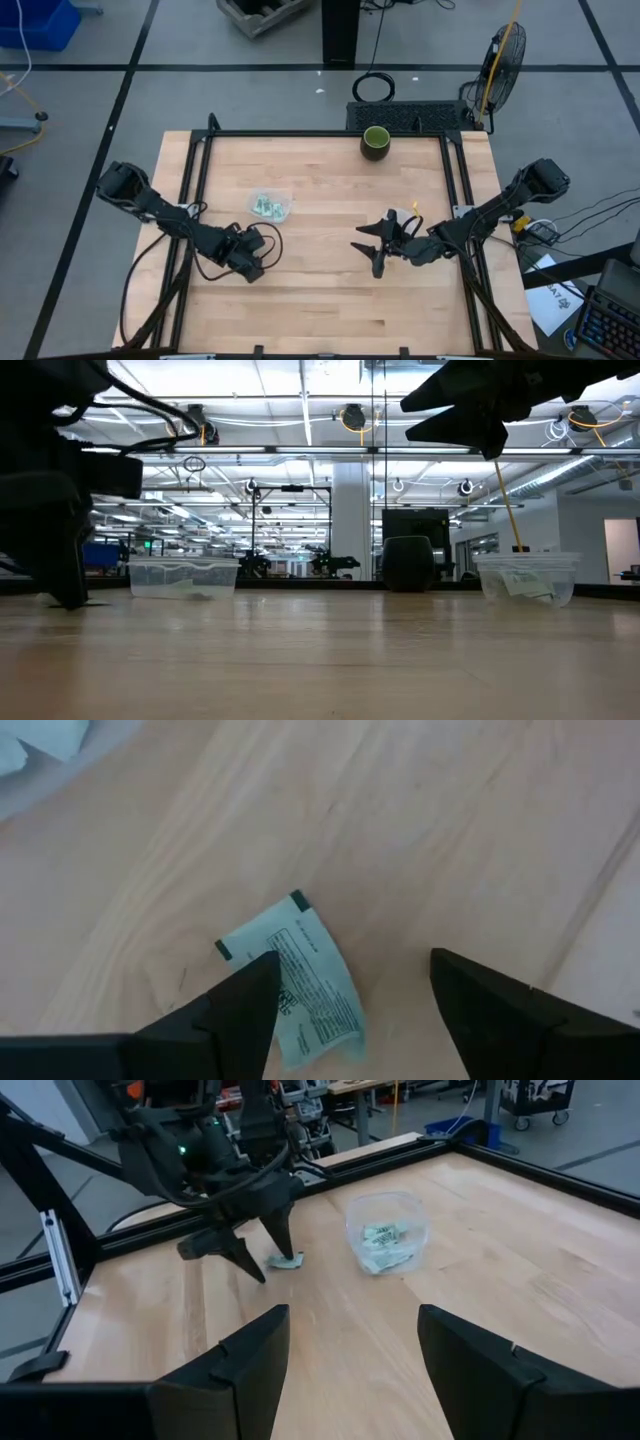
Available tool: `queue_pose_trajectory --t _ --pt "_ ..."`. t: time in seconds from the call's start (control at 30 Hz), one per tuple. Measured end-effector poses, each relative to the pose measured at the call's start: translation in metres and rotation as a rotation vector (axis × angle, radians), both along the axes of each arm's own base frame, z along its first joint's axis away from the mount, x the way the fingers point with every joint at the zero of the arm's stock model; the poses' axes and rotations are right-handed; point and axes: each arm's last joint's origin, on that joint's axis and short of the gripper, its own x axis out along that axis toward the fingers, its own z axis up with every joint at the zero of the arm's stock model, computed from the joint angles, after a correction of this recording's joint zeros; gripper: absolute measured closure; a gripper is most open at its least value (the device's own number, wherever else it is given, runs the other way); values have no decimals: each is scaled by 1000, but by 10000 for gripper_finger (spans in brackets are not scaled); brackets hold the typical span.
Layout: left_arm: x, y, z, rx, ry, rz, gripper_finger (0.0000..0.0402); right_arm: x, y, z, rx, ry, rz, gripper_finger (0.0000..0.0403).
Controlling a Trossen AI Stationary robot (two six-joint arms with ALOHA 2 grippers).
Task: Pick and place Stevia / Truvia into bins
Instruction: Put the white stevia packet into the transparent rectangular container
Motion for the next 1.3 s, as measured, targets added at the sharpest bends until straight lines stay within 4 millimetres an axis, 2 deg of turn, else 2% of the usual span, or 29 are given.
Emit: queue_pose_trajectory --t 0.2,0.33,0.73,0.83,0.9,1.03,1.17,1.3 --pt "-8 4 -8 20 6 36 156 0 0 0 0 0 0 188" --pt "-10 1 -10 21 -4 19 185 0 0 0 2 -1 -1 188" --pt "-11 -6 -11 20 -43 -5 361 0 0 0 2 -1 -1 188" --pt "-10 -5 -11 46 -61 3 391 0 0 0 0 0 -1 188" --pt "-10 -4 -9 58 -80 9 390 0 0 0 0 0 -1 188" --pt "-12 -1 1 85 -103 -13 361 0 0 0 0 0 -1 188" --pt "-6 1 26 103 -210 -22 349 0 0 0 1 0 -1 188" --pt "-5 13 49 174 -320 8 356 0 0 0 2 -1 -2 188"
